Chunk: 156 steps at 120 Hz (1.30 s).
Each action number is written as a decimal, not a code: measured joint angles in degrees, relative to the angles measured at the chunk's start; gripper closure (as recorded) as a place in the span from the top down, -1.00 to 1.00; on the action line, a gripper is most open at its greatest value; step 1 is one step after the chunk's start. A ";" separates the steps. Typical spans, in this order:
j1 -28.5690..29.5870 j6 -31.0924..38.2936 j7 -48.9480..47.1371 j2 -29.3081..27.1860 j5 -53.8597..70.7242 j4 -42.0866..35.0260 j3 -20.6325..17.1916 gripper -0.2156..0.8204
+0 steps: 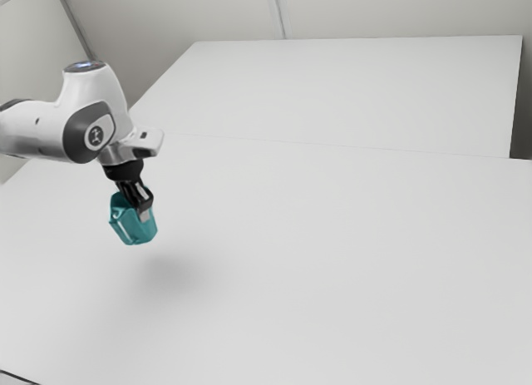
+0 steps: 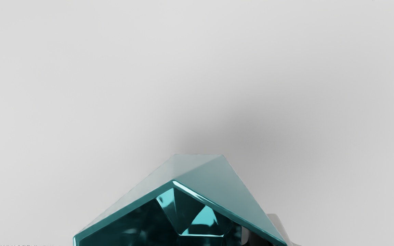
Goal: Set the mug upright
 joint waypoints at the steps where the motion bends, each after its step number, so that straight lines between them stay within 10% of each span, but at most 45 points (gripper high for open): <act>1: -0.09 0.15 -0.25 -0.05 0.03 -0.12 0.00 -0.93; 156: -3.71 20.75 -24.71 7.10 3.67 -7.80 -2.12 -0.72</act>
